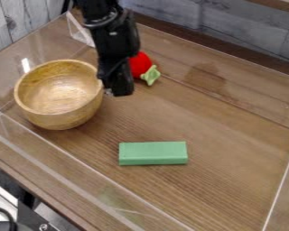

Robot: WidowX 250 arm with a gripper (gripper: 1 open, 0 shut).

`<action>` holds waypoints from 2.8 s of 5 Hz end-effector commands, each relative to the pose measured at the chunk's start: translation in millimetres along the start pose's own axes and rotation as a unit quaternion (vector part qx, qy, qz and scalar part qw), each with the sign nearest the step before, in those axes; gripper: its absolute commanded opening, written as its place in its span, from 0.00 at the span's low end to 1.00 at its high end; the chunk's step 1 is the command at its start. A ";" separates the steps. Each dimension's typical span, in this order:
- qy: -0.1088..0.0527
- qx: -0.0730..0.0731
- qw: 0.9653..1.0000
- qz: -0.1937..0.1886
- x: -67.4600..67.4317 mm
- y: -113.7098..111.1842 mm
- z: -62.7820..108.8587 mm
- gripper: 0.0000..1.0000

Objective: Remove the green stick from the brown bowl and put it on the table

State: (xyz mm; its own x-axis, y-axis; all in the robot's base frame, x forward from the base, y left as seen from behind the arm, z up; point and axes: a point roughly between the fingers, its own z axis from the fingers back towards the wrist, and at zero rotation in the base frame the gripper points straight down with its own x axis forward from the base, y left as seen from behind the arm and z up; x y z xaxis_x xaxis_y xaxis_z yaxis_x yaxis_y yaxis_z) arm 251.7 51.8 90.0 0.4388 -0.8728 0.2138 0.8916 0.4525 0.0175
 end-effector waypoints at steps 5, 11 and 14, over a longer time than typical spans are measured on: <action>-0.041 -0.009 0.997 -0.065 -3.9 21.8 11.2 1.00; -0.074 -0.045 0.992 -0.093 13.6 8.9 18.1 1.00; -0.100 -0.056 0.990 -0.087 23.5 13.1 39.5 1.00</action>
State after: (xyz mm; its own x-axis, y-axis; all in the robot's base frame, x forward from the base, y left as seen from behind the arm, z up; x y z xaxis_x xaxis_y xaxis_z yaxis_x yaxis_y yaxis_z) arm 261.9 40.1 114.1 0.2804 -0.8689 0.4079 0.9599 0.2552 -0.1162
